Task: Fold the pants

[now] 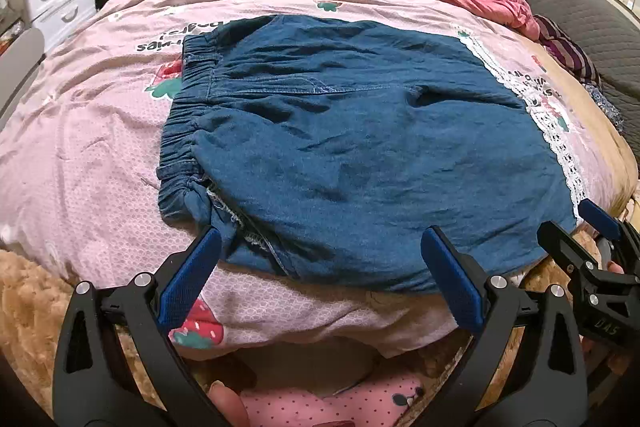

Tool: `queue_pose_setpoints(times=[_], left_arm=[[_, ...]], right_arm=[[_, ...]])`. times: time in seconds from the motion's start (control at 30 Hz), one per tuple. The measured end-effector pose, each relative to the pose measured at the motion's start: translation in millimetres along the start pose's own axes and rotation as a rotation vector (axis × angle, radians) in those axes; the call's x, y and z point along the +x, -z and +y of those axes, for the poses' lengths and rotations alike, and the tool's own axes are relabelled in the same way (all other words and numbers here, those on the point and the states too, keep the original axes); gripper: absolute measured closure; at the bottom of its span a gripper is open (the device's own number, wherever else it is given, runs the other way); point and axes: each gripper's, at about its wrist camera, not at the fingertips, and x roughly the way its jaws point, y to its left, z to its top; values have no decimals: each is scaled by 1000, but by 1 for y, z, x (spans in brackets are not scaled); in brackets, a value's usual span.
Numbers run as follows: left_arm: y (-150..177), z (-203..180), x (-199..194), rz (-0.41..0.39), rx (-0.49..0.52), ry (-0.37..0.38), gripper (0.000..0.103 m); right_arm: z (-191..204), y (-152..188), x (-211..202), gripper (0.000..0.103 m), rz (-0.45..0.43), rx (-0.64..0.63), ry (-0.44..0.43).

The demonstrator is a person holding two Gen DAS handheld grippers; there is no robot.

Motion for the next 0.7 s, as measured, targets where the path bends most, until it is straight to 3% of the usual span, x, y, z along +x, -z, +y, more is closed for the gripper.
queue_pose_setpoints(times=[0.7], left_arm=[[-3, -2, -3, -8, 3, 2, 9]], right_arm=[[2, 2, -1, 4, 5, -8, 9]])
